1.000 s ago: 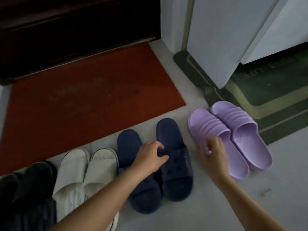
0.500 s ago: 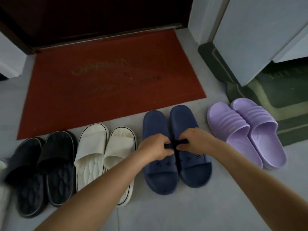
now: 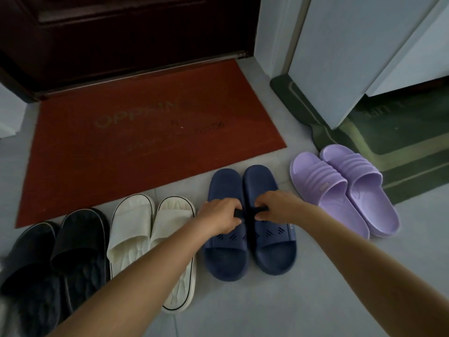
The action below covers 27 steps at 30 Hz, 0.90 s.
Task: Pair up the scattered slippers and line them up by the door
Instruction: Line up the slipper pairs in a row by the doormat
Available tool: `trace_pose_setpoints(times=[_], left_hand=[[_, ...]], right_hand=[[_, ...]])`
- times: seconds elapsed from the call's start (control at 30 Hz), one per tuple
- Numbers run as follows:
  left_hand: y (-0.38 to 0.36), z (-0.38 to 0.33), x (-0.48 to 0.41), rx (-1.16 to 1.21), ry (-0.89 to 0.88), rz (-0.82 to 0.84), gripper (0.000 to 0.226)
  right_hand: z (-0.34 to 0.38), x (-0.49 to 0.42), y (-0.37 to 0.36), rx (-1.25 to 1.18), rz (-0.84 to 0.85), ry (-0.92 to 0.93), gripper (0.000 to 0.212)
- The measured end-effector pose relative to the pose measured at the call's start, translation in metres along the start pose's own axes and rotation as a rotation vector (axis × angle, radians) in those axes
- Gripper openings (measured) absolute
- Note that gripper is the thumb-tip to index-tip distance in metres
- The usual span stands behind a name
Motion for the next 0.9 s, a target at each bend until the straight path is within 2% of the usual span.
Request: trace_pose_setpoints(times=[0.03, 0.13, 0.2, 0.27, 0.37, 0.43, 0.5, 0.63, 0.7, 0.77, 0.83, 0.9], left_hand=[[0.003, -0.001, 0.001, 0.002, -0.009, -0.029, 0.027], [0.025, -0.009, 0.001, -0.147, -0.102, -0.051, 0.030], [0.039, -0.018, 0.002, -0.276, -0.188, -0.037, 0.029], [0.047, -0.025, 0.005, -0.452, -0.259, -0.011, 0.030], [0.063, -0.022, 0.006, -0.693, -0.322, -0.025, 0.029], [0.078, -0.016, 0.008, -0.756, -0.357, -0.058, 0.027], [0.088, -0.010, 0.012, -0.799, -0.407, -0.086, 0.029], [0.086, 0.003, 0.026, -0.895, -0.543, -0.110, 0.032], [0.088, 0.008, 0.036, -0.922, -0.635, -0.170, 0.030], [0.091, 0.008, 0.045, -0.919, -0.746, -0.246, 0.026], [0.091, 0.007, 0.055, -0.875, -0.804, -0.317, 0.025], [0.085, 0.009, 0.065, -0.864, -0.834, -0.371, 0.026]], right_hand=[[-0.002, 0.001, 0.000, 0.008, -0.019, -0.003, 0.017], [-0.009, 0.002, -0.004, 0.055, -0.018, -0.049, 0.032], [-0.014, 0.000, -0.004, 0.060, -0.017, -0.083, 0.032], [-0.021, -0.002, 0.002, -0.045, -0.053, -0.135, 0.026], [-0.027, 0.001, 0.023, -0.277, -0.311, -0.204, 0.030], [-0.021, 0.006, 0.034, -0.289, -0.508, -0.229, 0.047], [-0.011, 0.009, 0.044, -0.304, -0.611, -0.228, 0.059], [0.005, 0.008, 0.060, -0.380, -0.741, -0.194, 0.059], [0.013, -0.003, 0.057, -0.290, -0.614, -0.201, 0.070], [0.021, -0.017, 0.042, -0.400, -0.294, -0.228, 0.079], [0.035, -0.023, 0.020, -0.597, -0.017, -0.227, 0.067], [0.040, -0.021, -0.003, -0.808, 0.031, -0.265, 0.048]])
Point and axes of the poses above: each hand's wrist, its own x-axis away from the middle knuckle, its own y-axis out of the back of the hand, z = x × y, the point moved 5 cm from there along -x, towards the middle knuckle, and after that the axes turned 10 degrees about -y, right-handed, at the moved point
